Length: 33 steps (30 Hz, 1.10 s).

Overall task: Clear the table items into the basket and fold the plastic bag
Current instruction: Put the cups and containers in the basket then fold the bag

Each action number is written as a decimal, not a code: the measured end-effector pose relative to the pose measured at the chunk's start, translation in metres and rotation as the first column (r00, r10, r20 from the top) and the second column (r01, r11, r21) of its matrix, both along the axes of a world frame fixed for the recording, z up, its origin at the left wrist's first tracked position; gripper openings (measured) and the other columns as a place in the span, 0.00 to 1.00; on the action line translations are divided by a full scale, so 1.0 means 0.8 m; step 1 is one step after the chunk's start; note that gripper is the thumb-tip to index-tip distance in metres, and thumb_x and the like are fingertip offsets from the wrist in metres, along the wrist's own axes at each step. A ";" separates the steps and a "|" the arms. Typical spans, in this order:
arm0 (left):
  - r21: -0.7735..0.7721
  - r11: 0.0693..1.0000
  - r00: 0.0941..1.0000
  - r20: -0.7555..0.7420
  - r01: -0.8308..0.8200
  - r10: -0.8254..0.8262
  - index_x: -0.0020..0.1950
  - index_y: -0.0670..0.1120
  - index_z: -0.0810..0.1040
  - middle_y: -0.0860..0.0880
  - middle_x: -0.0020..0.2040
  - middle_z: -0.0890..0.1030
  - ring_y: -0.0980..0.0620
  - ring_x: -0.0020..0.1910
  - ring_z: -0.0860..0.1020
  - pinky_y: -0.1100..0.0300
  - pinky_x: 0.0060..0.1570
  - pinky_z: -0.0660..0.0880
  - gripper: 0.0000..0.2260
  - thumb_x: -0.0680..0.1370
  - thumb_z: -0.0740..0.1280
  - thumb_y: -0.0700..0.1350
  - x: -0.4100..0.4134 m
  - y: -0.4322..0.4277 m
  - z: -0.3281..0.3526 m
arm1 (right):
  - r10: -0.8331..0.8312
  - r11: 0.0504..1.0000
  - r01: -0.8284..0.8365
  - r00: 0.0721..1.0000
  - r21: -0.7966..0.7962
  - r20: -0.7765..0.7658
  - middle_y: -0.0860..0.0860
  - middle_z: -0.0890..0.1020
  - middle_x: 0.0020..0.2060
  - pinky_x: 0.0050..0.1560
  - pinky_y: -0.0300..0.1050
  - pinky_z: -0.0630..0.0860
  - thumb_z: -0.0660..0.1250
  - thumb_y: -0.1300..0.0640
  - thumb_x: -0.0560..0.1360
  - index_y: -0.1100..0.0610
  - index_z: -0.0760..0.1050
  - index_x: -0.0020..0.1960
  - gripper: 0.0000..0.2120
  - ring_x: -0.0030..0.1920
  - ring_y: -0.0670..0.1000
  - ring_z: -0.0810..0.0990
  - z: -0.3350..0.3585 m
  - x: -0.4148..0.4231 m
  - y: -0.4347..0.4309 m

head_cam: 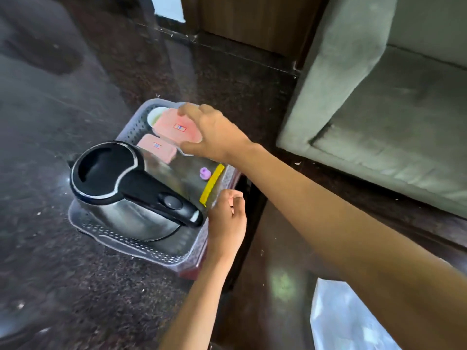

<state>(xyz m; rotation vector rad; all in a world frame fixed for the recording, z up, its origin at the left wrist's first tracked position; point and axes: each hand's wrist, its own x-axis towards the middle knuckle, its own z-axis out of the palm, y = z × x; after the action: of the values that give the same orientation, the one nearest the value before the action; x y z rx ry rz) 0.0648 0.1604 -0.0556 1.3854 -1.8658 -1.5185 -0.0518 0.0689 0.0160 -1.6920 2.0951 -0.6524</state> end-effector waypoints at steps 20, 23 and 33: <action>0.039 0.997 0.997 0.026 0.068 -0.069 0.53 0.48 0.76 0.50 0.50 0.83 0.51 0.49 0.80 0.59 0.48 0.75 0.09 0.79 0.58 0.45 0.009 -0.006 -0.035 | 0.256 0.963 -0.233 0.948 0.131 -0.191 0.59 0.71 0.63 0.67 0.52 0.64 0.60 0.54 0.80 0.53 0.69 0.71 0.20 0.64 0.59 0.67 -0.075 0.032 -0.082; 0.051 0.996 0.997 0.036 0.067 -0.069 0.55 0.49 0.76 0.51 0.52 0.83 0.52 0.51 0.81 0.56 0.51 0.76 0.09 0.80 0.58 0.45 0.007 -0.004 -0.030 | 0.206 0.978 -0.198 0.965 0.067 -0.161 0.60 0.68 0.68 0.68 0.55 0.63 0.57 0.59 0.80 0.52 0.67 0.73 0.22 0.65 0.61 0.66 -0.071 0.029 -0.069; -0.008 0.997 0.997 0.037 0.071 -0.071 0.51 0.50 0.74 0.49 0.50 0.82 0.50 0.50 0.81 0.53 0.53 0.75 0.06 0.80 0.58 0.43 -0.004 0.037 -0.008 | -0.177 0.952 0.158 0.983 -0.261 -0.051 0.61 0.74 0.58 0.59 0.55 0.71 0.59 0.68 0.70 0.62 0.71 0.66 0.23 0.54 0.62 0.72 -0.049 -0.001 0.056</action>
<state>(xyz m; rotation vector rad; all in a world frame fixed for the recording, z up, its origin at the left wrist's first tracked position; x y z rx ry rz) 0.0613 0.1897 -0.0623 1.3646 -1.9611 -1.5261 -0.0528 0.1133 -0.0229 -1.7032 2.3087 -0.9638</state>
